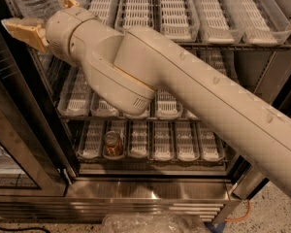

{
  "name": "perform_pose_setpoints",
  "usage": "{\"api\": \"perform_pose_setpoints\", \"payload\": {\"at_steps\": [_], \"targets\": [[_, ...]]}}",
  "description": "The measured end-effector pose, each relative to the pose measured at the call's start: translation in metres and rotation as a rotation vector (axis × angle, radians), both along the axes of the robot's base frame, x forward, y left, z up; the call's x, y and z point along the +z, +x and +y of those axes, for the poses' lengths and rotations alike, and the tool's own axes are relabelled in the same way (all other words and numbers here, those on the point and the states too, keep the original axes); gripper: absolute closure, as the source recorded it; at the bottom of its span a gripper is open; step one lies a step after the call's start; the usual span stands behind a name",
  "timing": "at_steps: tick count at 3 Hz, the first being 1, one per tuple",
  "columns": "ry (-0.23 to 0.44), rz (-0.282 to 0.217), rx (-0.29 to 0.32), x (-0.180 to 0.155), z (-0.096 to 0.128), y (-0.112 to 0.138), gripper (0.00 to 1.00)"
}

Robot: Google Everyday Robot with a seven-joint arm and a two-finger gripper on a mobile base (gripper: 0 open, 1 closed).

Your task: Pick water bottle from top shelf of fridge

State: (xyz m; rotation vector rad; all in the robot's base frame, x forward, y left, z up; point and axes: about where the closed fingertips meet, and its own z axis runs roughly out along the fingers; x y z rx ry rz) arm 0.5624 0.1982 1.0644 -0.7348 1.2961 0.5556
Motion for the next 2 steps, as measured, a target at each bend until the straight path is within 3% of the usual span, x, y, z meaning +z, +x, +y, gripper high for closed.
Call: {"api": "perform_pose_setpoints", "payload": {"at_steps": [2], "targets": [[-0.008, 0.001, 0.002, 0.0040, 0.0032, 0.0138, 0.26]]}}
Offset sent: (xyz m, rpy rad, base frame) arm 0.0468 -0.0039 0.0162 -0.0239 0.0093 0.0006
